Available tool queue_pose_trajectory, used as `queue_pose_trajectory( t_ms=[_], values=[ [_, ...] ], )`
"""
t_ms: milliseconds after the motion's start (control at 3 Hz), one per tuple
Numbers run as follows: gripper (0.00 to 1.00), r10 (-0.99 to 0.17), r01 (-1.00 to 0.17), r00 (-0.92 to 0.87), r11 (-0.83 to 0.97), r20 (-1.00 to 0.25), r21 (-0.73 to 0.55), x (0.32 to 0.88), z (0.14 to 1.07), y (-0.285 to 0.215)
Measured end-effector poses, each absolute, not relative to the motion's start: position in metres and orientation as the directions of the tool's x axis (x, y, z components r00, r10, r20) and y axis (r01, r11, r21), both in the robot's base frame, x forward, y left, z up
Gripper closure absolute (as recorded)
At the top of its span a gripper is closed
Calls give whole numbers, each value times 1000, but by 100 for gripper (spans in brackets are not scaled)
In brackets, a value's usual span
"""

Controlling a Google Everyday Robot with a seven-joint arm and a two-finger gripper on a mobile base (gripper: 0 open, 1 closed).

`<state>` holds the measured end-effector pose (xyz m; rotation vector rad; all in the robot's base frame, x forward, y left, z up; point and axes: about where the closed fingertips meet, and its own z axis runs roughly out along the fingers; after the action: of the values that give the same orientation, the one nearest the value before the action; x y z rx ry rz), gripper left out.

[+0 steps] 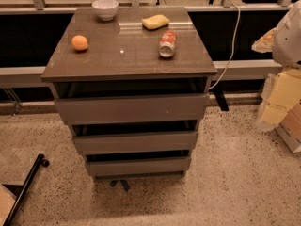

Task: Open bottom drawer

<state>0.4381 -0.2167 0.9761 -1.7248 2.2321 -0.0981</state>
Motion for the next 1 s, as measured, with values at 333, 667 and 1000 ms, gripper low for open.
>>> queue_pose_trajectory(
  t_ms=[333,667,1000],
  values=[
    [0,-953,-931,-218,268,-211,-248,439,974,-216],
    [0,-949,-929,-187,255,-252,-269,450,956,-211],
    [0,-925,-930,-168,264,-341,-257,471,909,-211]
  ],
)
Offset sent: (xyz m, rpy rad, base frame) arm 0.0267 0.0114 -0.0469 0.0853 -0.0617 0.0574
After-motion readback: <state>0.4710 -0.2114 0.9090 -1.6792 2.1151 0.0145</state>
